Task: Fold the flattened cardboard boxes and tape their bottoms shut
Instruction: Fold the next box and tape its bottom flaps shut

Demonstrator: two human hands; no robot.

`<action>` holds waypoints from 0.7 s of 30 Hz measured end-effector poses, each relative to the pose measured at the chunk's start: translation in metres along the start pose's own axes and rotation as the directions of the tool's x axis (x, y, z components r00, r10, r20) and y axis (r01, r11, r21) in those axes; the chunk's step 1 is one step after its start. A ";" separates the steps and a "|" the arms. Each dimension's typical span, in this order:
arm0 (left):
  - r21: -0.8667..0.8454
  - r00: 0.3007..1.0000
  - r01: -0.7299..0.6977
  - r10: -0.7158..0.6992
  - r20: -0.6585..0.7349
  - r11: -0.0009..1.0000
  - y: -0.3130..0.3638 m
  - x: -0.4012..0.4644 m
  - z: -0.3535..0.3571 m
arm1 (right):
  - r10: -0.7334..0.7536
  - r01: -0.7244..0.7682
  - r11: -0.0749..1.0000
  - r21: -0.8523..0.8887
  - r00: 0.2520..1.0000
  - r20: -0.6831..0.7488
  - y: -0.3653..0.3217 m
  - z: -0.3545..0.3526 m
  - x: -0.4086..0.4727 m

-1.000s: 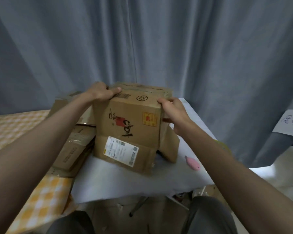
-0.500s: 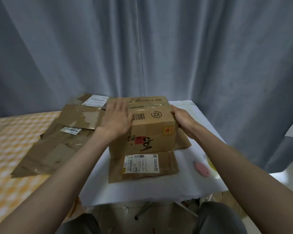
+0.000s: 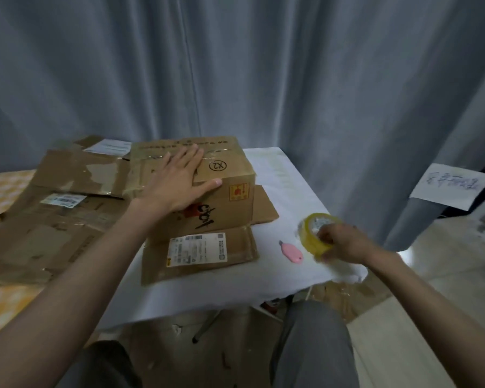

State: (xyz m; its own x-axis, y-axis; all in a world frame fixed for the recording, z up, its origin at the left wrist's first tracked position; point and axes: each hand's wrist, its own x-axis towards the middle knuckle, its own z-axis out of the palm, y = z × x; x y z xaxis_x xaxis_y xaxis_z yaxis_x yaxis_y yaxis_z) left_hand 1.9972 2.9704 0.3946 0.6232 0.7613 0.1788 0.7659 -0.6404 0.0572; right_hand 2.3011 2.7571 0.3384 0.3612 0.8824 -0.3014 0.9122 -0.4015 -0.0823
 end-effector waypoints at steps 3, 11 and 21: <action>-0.058 0.994 -0.020 0.013 -0.109 0.998 0.008 -0.005 -0.010 | -0.013 0.022 0.999 0.041 0.977 -0.213 -0.002 0.008 -0.002; -0.340 0.871 -0.376 0.203 -0.447 0.862 0.090 -0.025 -0.027 | -0.153 0.402 0.852 0.336 0.805 -0.573 -0.027 -0.014 -0.030; -0.734 0.960 -0.210 -0.005 -0.280 0.646 0.111 -0.042 -0.022 | -0.251 0.608 0.698 0.378 0.702 -0.667 -0.057 -0.031 -0.064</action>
State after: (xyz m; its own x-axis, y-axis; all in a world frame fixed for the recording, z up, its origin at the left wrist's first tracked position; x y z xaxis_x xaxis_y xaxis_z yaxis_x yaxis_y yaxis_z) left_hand 2.0523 2.8653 0.4155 0.5499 0.7061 0.4462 0.2474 -0.6479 0.7204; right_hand 2.2322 2.7312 0.3921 0.1535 0.8836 0.4423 0.7835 0.1640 -0.5994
